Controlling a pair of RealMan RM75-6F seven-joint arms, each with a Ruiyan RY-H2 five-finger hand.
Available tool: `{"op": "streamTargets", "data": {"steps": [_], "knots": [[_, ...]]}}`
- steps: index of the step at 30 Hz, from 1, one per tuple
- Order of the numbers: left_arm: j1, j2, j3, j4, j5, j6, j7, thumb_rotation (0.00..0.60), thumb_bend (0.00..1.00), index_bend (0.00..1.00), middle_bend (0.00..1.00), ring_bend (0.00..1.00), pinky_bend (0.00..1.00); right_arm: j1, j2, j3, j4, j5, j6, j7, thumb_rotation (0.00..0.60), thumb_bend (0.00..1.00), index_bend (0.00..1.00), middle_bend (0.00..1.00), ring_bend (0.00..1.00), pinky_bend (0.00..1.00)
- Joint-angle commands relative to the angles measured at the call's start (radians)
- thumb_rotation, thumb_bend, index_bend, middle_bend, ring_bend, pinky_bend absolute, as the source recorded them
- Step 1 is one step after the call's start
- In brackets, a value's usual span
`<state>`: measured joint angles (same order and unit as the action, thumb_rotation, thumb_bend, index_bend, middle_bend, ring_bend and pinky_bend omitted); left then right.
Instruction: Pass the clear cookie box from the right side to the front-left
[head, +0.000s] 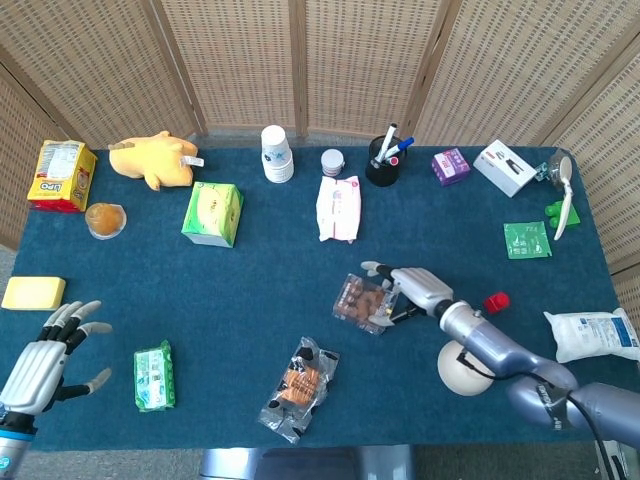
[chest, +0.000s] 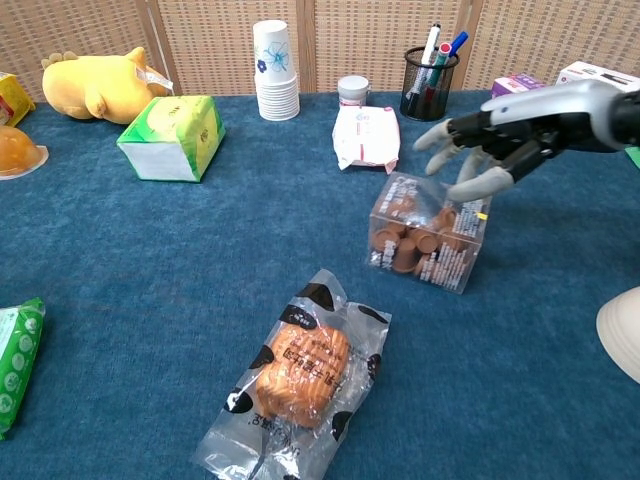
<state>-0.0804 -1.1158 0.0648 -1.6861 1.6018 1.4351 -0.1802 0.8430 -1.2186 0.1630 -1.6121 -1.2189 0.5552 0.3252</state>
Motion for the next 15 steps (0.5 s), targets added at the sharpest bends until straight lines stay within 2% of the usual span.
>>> {"op": "streamTargets", "data": {"steps": [1,3,5,7,10,15], "knots": [[0.003,0.001,0.001,0.007,0.0,0.005,-0.01,0.6,0.3,0.31,0.14,0.0,0.0,0.035,-0.032,0.012,-0.01,0.047,-0.011,-0.056,0.399,0.28,0.06,0.19,0.29,0.35],[0.006,0.004,0.001,0.01,0.001,0.011,-0.015,0.6,0.3,0.31,0.14,0.0,0.0,0.051,-0.038,0.017,-0.012,0.06,-0.003,-0.093,0.402,0.28,0.06,0.19,0.29,0.35],[0.007,0.006,0.002,0.009,0.003,0.015,-0.017,0.6,0.3,0.31,0.14,0.0,0.0,0.056,-0.031,0.012,-0.01,0.052,0.013,-0.132,0.435,0.28,0.06,0.19,0.28,0.35],[0.008,0.007,0.003,0.007,0.005,0.016,-0.016,0.6,0.3,0.31,0.14,0.0,0.0,0.052,-0.016,0.006,-0.015,0.037,0.03,-0.157,0.518,0.27,0.06,0.19,0.23,0.32],[0.008,0.008,0.002,0.002,0.006,0.018,-0.012,0.6,0.3,0.31,0.14,0.0,0.0,0.041,0.001,-0.001,-0.014,0.011,0.057,-0.179,0.58,0.24,0.06,0.18,0.19,0.26],[0.004,0.009,0.002,-0.012,0.012,0.015,0.007,0.6,0.3,0.31,0.14,0.0,0.0,-0.009,0.042,-0.032,-0.005,-0.078,0.148,-0.21,0.6,0.13,0.06,0.17,0.15,0.2]]}}
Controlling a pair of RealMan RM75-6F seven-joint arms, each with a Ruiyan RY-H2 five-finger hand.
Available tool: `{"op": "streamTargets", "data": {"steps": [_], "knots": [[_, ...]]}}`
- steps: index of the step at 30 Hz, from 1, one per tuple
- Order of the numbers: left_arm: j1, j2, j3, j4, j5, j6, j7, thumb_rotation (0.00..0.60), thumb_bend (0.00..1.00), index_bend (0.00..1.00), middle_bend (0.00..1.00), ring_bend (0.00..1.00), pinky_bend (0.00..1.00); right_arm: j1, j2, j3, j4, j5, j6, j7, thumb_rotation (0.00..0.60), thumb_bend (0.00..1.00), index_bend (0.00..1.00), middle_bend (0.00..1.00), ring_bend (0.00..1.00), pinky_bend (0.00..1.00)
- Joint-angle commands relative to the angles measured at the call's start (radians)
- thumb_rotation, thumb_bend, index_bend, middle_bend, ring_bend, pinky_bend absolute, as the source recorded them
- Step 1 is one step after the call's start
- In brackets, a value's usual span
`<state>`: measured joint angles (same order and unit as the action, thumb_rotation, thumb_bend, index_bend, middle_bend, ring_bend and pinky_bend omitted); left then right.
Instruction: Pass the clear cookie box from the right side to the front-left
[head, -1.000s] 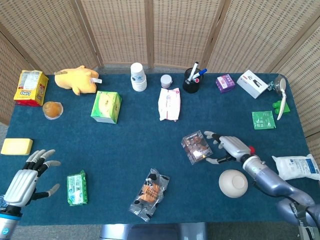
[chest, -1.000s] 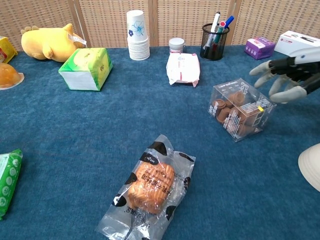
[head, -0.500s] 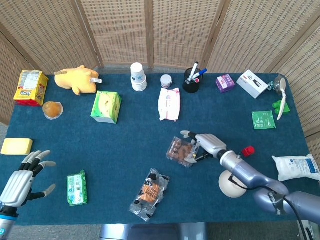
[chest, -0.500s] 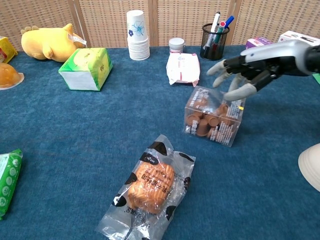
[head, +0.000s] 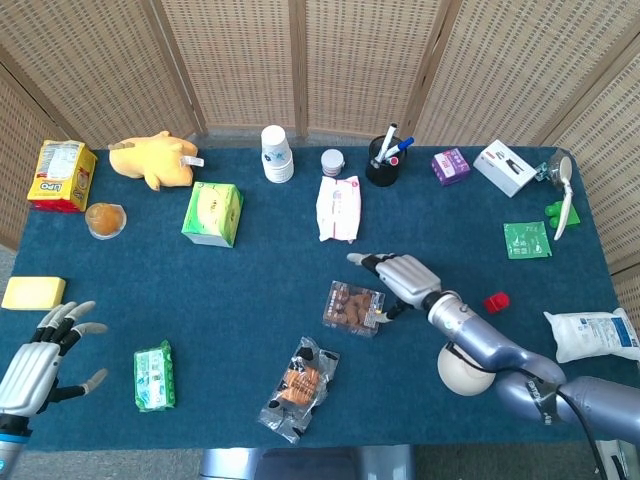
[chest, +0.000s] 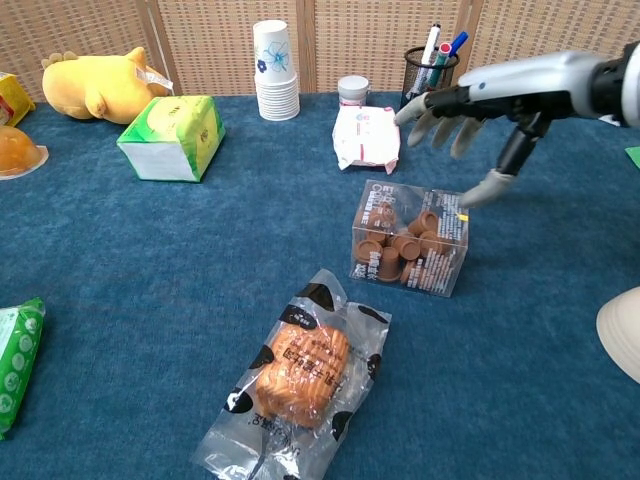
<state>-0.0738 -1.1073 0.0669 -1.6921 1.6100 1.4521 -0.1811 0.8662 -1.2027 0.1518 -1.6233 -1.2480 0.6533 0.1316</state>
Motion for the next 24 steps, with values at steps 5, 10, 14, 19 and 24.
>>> {"op": "streamTargets", "data": {"steps": [5,10,14,19,24], "knots": [[-0.01,0.006,-0.004,-0.037,0.016,-0.002,0.044,0.6,0.3,0.31,0.14,0.0,0.0,-0.098,0.032,-0.07,0.061,-0.178,0.167,-0.011,0.6,0.06,0.06,0.17,0.15,0.2],[-0.014,0.018,-0.007,-0.071,0.024,0.0,0.081,0.6,0.3,0.31,0.14,0.0,0.0,-0.129,-0.006,-0.101,0.135,-0.283,0.259,0.033,0.6,0.02,0.06,0.17,0.15,0.19],[-0.01,0.029,-0.005,-0.098,0.025,0.006,0.11,0.6,0.3,0.31,0.14,0.0,0.0,-0.133,-0.067,-0.12,0.235,-0.368,0.325,0.083,0.6,0.01,0.06,0.17,0.15,0.19],[0.002,0.042,-0.001,-0.121,0.021,0.018,0.135,0.6,0.3,0.31,0.14,0.0,0.0,-0.111,-0.139,-0.14,0.321,-0.423,0.333,0.125,0.6,0.01,0.06,0.17,0.15,0.19],[0.005,0.045,0.0,-0.125,0.017,0.019,0.139,0.6,0.3,0.31,0.14,0.0,0.0,-0.088,-0.178,-0.148,0.358,-0.441,0.321,0.133,0.6,0.0,0.06,0.17,0.15,0.19]]}}
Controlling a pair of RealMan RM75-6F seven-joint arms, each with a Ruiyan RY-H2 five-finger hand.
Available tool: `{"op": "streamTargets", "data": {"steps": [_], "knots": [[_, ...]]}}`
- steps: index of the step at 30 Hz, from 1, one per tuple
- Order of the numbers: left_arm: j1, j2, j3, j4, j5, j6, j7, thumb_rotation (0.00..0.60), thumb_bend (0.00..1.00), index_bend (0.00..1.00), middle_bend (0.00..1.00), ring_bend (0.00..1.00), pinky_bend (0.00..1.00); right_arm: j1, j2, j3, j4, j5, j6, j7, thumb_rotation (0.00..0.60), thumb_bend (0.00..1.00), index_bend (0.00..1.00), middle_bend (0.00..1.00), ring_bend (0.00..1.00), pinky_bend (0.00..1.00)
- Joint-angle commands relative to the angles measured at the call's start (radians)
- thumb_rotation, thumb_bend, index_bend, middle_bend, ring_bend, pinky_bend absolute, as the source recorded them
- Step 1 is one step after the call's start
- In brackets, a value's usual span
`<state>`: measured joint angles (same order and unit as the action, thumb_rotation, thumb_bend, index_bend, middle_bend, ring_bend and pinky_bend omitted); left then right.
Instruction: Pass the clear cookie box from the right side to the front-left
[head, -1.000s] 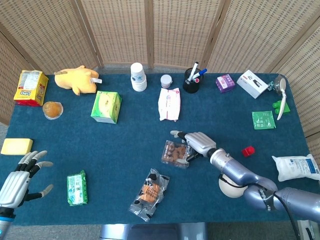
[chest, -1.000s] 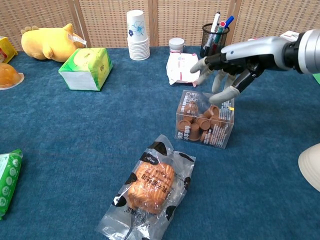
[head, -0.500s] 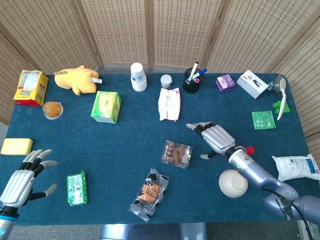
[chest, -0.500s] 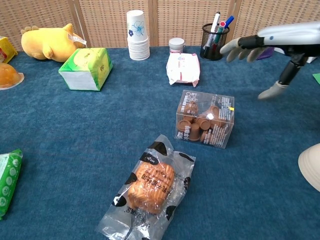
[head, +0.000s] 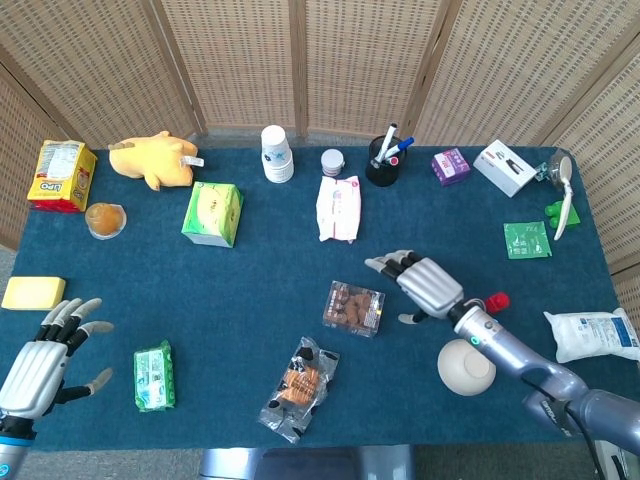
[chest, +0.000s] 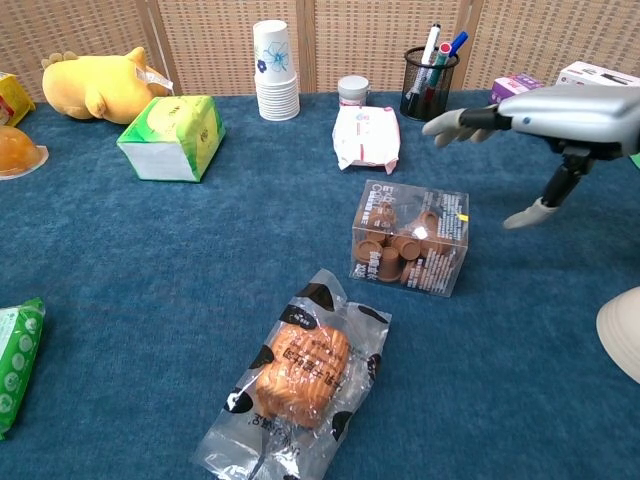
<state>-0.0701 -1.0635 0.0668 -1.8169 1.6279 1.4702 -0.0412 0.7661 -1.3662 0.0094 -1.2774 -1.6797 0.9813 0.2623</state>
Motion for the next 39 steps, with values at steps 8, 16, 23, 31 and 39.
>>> {"op": "streamTargets", "data": {"steps": [8,16,23,31,39], "knots": [[0.005,0.006,-0.002,0.006,0.001,0.01,-0.009,0.6,0.3,0.31,0.14,0.0,0.0,0.036,-0.047,0.001,0.03,0.003,-0.029,0.006,0.6,0.0,0.06,0.17,0.15,0.19],[0.015,0.005,0.001,0.027,-0.002,0.019,-0.033,0.6,0.3,0.31,0.14,0.0,0.0,0.095,-0.1,0.042,0.055,0.046,-0.096,-0.007,0.6,0.0,0.07,0.17,0.15,0.19],[0.023,0.007,0.001,0.053,-0.01,0.028,-0.062,0.6,0.3,0.31,0.14,0.0,0.0,0.139,-0.145,0.078,0.061,0.098,-0.154,-0.051,0.6,0.0,0.07,0.17,0.15,0.19],[0.032,0.01,0.0,0.081,-0.015,0.038,-0.097,0.6,0.3,0.31,0.14,0.0,0.0,0.175,-0.187,0.118,0.062,0.17,-0.204,-0.107,0.6,0.0,0.07,0.17,0.15,0.19],[0.043,0.015,0.0,0.106,-0.021,0.049,-0.123,0.6,0.3,0.31,0.14,0.0,0.0,0.22,-0.261,0.167,0.099,0.251,-0.252,-0.171,0.6,0.0,0.07,0.17,0.15,0.19]]}}
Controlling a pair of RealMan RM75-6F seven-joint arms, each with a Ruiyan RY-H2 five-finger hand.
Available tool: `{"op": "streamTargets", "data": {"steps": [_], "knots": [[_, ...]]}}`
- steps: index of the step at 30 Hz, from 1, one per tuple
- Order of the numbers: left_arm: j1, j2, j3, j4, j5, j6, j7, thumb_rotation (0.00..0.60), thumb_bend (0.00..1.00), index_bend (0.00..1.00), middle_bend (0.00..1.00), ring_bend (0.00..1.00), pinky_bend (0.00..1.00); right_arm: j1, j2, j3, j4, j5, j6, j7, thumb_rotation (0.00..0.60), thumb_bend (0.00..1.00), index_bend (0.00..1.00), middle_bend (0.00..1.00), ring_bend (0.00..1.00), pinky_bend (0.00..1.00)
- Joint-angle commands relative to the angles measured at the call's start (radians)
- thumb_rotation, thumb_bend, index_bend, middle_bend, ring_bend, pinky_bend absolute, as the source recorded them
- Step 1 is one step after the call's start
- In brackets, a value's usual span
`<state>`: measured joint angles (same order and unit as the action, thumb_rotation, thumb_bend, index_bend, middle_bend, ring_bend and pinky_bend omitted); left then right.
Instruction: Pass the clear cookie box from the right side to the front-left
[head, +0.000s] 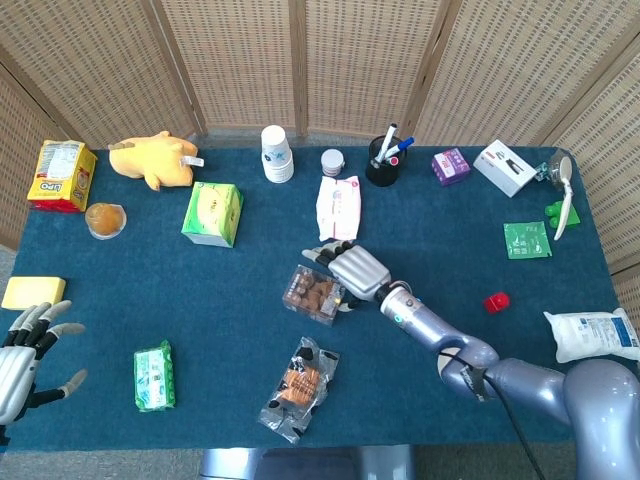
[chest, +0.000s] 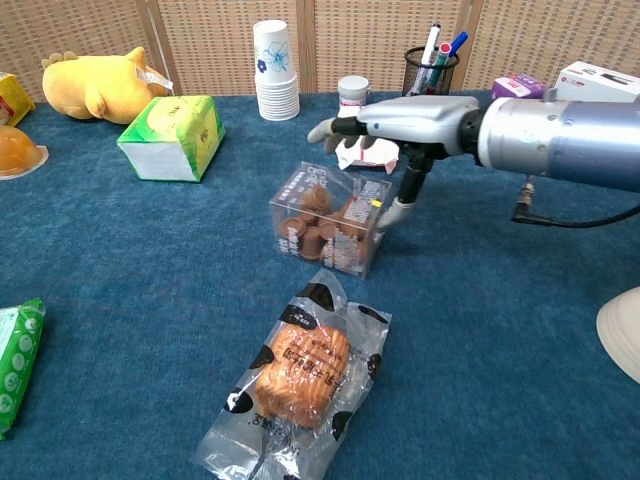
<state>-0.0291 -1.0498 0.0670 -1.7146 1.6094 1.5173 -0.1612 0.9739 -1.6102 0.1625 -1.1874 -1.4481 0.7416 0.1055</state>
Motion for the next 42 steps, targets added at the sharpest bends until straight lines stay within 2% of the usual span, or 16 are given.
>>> {"op": "streamTargets", "data": {"steps": [1,9,15,21,27,33,36,42], "knots": [[0.003,0.001,-0.001,0.006,-0.005,0.002,-0.007,0.6,0.3,0.31,0.14,0.0,0.0,0.019,-0.025,0.021,0.009,0.03,-0.016,-0.023,0.6,0.0,0.07,0.17,0.15,0.19],[0.002,-0.003,-0.004,0.023,-0.006,-0.003,-0.025,0.6,0.3,0.31,0.14,0.0,0.0,0.068,-0.063,0.076,-0.035,0.112,-0.042,-0.122,0.6,0.0,0.06,0.17,0.15,0.19],[0.007,-0.002,-0.002,0.029,-0.005,0.001,-0.034,0.6,0.3,0.31,0.14,0.0,0.0,0.062,-0.032,0.088,-0.088,0.189,-0.048,-0.184,0.6,0.0,0.06,0.17,0.15,0.19],[-0.004,-0.002,-0.005,0.032,-0.003,-0.015,-0.037,0.6,0.3,0.3,0.14,0.0,0.0,0.0,0.065,0.069,-0.175,0.223,0.009,-0.223,0.6,0.0,0.06,0.17,0.15,0.2],[-0.047,0.012,-0.017,0.016,0.021,-0.057,-0.002,0.6,0.3,0.3,0.14,0.0,0.0,-0.113,0.224,0.056,-0.311,0.254,0.119,-0.218,0.6,0.0,0.06,0.17,0.15,0.19],[-0.121,0.036,-0.04,-0.002,0.035,-0.139,0.063,0.6,0.3,0.3,0.13,0.0,0.0,-0.231,0.365,0.038,-0.426,0.251,0.233,-0.177,0.6,0.0,0.07,0.17,0.13,0.2],[-0.173,0.037,-0.058,-0.007,0.042,-0.197,0.094,0.6,0.3,0.29,0.13,0.0,0.0,-0.301,0.432,0.019,-0.486,0.228,0.305,-0.155,0.6,0.04,0.07,0.17,0.13,0.2],[-0.254,0.019,-0.083,0.003,0.045,-0.281,0.108,0.6,0.3,0.27,0.12,0.0,0.0,-0.404,0.512,-0.031,-0.578,0.19,0.413,-0.189,0.6,0.05,0.1,0.18,0.14,0.21]]}}
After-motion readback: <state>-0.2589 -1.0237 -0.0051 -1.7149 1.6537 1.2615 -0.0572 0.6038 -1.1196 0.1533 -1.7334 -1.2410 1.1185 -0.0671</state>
